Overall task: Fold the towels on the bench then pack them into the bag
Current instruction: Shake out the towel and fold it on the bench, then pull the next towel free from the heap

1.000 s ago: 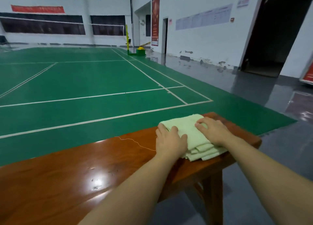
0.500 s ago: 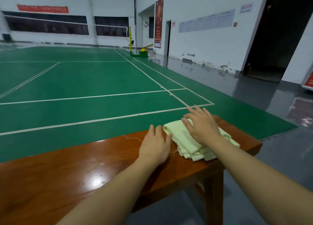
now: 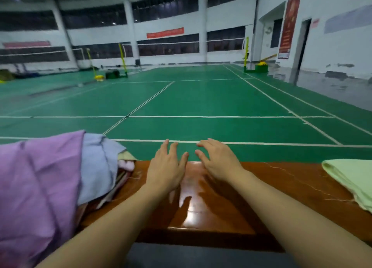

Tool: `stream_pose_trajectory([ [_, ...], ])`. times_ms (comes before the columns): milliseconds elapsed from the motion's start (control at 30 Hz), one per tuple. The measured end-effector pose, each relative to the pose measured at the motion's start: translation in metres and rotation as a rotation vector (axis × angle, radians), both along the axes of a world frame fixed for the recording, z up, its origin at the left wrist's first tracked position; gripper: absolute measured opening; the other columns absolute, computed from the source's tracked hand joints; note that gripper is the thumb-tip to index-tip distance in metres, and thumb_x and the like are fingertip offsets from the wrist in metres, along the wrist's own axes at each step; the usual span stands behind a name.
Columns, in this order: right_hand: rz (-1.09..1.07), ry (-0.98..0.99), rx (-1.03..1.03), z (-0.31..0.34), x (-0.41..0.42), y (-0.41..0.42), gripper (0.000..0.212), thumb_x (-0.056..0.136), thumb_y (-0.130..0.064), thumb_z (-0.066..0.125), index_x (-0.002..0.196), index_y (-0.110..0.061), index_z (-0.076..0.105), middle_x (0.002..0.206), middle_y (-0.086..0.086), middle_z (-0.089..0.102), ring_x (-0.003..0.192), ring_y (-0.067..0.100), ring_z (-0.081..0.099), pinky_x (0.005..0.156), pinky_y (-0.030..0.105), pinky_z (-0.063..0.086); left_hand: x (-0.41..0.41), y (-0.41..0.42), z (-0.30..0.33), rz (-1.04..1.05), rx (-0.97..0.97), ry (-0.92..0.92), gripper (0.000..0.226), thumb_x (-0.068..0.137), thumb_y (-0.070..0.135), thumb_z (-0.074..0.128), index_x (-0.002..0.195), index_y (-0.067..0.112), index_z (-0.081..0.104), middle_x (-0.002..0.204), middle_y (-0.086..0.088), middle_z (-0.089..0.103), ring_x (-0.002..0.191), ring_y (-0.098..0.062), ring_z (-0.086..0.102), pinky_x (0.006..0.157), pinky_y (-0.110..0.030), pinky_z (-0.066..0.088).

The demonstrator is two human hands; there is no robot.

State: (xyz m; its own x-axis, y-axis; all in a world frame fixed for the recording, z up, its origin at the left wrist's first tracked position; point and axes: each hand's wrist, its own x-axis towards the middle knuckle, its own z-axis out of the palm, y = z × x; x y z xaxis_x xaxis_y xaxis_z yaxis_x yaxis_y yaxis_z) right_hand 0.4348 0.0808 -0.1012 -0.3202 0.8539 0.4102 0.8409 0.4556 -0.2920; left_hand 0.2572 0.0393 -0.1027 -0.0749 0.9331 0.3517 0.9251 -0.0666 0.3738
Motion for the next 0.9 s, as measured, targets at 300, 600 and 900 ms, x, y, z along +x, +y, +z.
stream_pose_trajectory([
  [300, 0.264, 0.262, -0.18, 0.04, -0.175, -0.012, 0.039, 0.102, -0.043, 0.053, 0.133, -0.02, 0.06, 0.127, 0.004, 0.068, 0.118, 0.024, 0.062, 0.1, 0.039, 0.047, -0.167, -0.05, 0.059, 0.186, 0.195, 0.076, 0.04, 0.099, 0.04, 0.057, 0.128, 0.013, 0.058, 0.126, -0.014, 0.057, 0.12, -0.034, 0.053, 0.1, -0.042, 0.042],
  [600, 0.435, 0.468, -0.471, 0.051, -0.287, -0.044, 0.02, 0.1, -0.031, 0.06, 0.084, -0.021, 0.068, 0.096, 0.007, 0.077, 0.084, 0.02, 0.071, 0.09, 0.048, 0.057, -0.263, -0.083, 0.069, 0.32, -0.163, 0.119, 0.026, 0.085, 0.036, 0.072, 0.079, 0.01, 0.073, 0.082, -0.008, 0.075, 0.082, -0.026, 0.07, 0.069, -0.031, 0.05],
  [900, 0.558, 1.004, -0.941, 0.067, -0.301, -0.049, 0.04, 0.1, 0.002, 0.035, 0.119, -0.018, 0.063, 0.086, 0.003, 0.062, 0.067, 0.015, 0.052, 0.059, 0.024, 0.042, -0.263, -0.089, 0.087, 0.093, -0.034, -0.747, 0.016, 0.097, 0.003, 0.063, 0.083, 0.01, 0.058, 0.068, -0.009, 0.06, 0.052, -0.014, 0.056, 0.052, -0.024, 0.052],
])
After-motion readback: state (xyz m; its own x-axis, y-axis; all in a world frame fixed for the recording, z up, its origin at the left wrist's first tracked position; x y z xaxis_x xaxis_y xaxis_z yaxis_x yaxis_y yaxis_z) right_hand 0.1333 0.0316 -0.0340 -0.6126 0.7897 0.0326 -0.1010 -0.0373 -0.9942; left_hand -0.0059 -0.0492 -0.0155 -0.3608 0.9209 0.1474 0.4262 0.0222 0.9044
